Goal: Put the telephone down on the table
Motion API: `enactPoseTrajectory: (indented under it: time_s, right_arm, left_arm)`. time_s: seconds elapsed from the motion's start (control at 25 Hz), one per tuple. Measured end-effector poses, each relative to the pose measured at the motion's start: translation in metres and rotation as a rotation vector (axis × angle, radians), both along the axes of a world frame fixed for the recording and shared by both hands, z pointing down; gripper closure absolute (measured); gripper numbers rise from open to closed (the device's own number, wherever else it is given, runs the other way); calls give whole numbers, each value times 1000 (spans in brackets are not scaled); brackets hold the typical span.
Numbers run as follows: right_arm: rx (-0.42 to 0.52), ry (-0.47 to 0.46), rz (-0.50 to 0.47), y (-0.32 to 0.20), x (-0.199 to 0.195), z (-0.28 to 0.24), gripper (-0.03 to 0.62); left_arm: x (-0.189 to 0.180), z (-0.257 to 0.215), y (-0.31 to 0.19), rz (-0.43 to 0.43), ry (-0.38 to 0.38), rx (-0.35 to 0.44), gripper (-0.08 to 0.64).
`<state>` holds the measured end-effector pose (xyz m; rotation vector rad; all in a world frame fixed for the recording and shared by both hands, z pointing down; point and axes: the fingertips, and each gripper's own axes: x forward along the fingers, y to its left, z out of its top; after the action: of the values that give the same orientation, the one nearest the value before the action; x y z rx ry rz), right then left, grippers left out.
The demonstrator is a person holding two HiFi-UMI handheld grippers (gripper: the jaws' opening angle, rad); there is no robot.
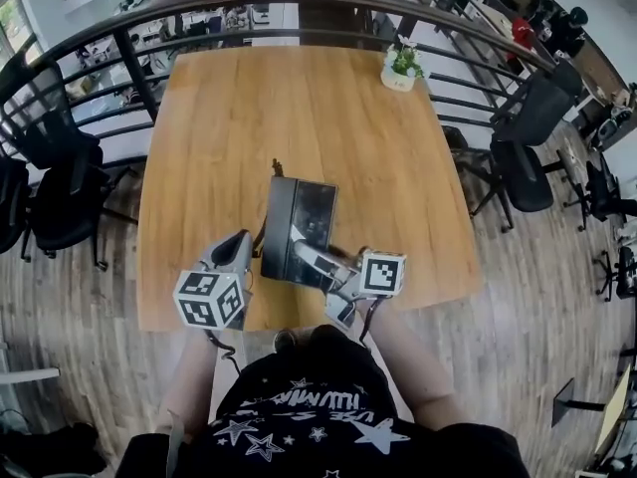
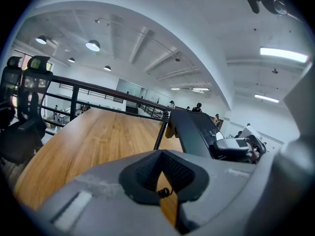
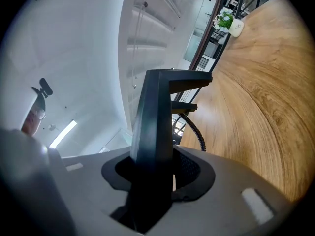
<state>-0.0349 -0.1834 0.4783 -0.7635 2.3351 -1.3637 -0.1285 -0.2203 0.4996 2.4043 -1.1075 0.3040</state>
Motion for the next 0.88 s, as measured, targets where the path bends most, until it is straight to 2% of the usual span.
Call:
enactPoseTrajectory:
  time_s: [0.28,0.52,0.88]
  right_arm:
    - [2,-14,-8,-38,29,-1,430]
    - [25,-14,-51,-90,42,-2,430]
    - [7,-43,-96,-155,44,17,430]
  left_arm:
    - [23,7,-26,2,-26,-23,558]
    - [30,9,-73,-34,-38,-6,558]
    - [38,6,-137,-102,-35,9,558]
